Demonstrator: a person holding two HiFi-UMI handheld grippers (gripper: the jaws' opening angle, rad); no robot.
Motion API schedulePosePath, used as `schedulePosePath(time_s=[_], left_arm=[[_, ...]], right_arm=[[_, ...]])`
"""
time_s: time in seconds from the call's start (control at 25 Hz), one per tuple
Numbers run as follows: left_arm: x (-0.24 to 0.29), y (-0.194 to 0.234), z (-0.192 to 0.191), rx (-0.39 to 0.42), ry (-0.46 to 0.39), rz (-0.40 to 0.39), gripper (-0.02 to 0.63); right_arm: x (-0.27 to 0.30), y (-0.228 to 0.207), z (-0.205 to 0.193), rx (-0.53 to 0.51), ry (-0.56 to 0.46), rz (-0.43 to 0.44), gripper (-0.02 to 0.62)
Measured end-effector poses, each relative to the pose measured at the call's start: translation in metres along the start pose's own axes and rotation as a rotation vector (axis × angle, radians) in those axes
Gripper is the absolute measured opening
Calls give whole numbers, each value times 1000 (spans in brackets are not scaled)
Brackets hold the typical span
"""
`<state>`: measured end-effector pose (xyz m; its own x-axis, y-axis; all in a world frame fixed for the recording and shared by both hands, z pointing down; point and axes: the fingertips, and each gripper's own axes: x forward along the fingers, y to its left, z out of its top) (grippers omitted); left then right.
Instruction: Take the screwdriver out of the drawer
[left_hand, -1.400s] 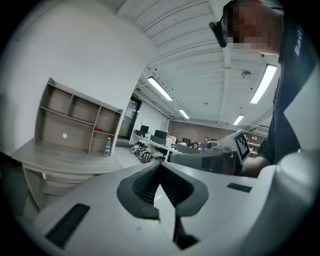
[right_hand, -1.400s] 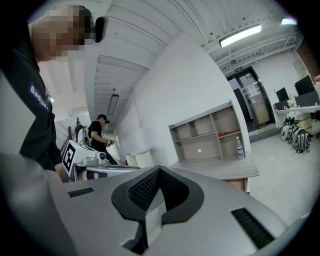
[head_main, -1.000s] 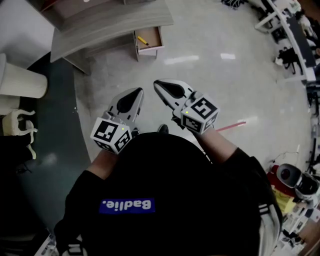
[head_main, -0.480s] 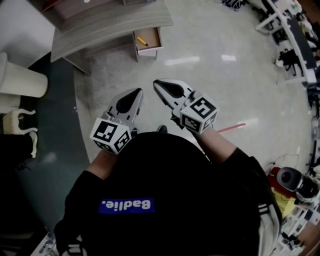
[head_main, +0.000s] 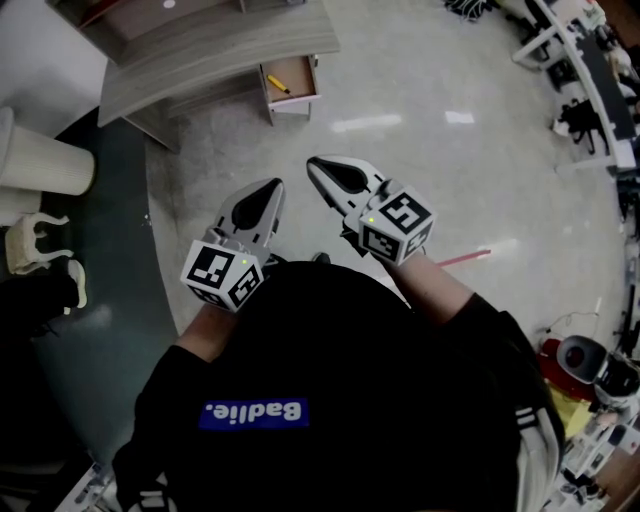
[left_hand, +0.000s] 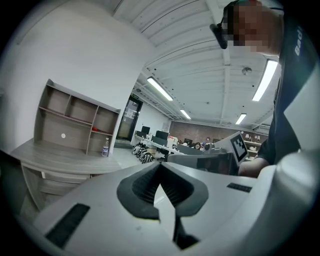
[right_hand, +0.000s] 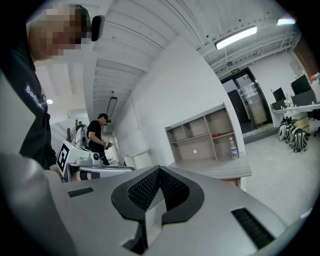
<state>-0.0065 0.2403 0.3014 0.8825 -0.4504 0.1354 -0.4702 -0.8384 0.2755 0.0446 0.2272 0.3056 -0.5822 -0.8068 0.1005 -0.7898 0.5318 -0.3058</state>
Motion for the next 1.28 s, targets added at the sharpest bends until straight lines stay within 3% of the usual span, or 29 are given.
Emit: schedulePosePath(time_s=[0.52, 0.68, 1.28], left_arm=[[40, 41, 6, -38, 2, -65, -3], [57, 76, 18, -37, 2, -87, -3], [99, 224, 66, -68, 35, -152, -3]], right_arm=[[38, -43, 7, 15, 32, -67, 30], [68, -68, 4, -32, 66, -86, 29], [202, -128, 26, -16, 103, -201, 31]])
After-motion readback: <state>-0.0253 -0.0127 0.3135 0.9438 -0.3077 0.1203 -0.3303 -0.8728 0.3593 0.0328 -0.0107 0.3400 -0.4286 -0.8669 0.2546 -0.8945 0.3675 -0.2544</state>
